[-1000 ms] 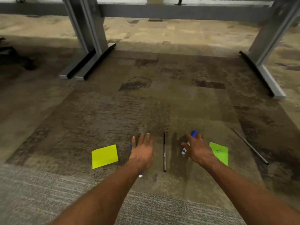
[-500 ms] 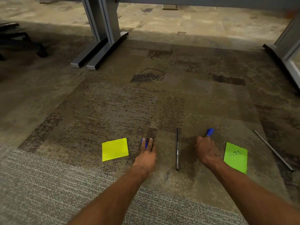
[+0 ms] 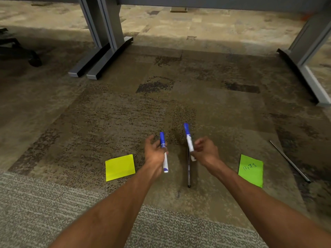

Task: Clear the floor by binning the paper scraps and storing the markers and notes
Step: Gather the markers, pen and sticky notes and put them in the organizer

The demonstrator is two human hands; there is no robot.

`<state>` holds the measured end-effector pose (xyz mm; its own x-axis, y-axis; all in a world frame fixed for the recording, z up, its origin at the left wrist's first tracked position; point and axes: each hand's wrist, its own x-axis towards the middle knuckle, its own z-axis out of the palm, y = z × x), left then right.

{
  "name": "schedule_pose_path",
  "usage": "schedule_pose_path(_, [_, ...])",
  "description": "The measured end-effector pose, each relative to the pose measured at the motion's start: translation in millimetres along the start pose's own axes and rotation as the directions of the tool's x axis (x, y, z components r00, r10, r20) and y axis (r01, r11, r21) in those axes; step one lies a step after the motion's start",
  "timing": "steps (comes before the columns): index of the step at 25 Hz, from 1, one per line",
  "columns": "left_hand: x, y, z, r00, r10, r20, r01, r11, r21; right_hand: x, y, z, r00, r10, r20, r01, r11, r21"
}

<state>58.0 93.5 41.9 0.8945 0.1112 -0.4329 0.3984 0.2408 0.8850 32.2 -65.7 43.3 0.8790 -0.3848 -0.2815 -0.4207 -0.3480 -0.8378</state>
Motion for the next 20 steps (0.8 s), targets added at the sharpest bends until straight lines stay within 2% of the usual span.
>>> schedule_pose_path(3, [-4, 6, 12, 0.997, -0.036, 0.062, 0.042, 0.994, -0.100, -9, -10, 6, 0.986, -0.063, 0.151, 0.032, 0.979, 0.204])
schedule_pose_path(7, [-9, 5, 25, 0.993, -0.051, 0.108, 0.058, 0.997, -0.060, -13, -7, 5, 0.942, -0.143, 0.303, 0.075, 0.971, 0.226])
schedule_pose_path(14, [-12, -1, 52, 0.986, -0.100, 0.135, 0.104, 0.994, -0.025, -12, 7, -18, 0.932, -0.162, 0.324, 0.078, 0.963, 0.258])
schedule_pose_path(17, [-13, -10, 69, 0.974, -0.110, 0.196, 0.109, 0.994, 0.014, -6, 23, -46, 0.947, -0.137, 0.291, 0.091, 0.982, 0.167])
schedule_pose_path(20, [-16, -23, 91, 0.965, -0.124, 0.230, 0.119, 0.992, 0.033, 11, 50, -102, 0.987, -0.113, 0.111, 0.124, 0.988, -0.096])
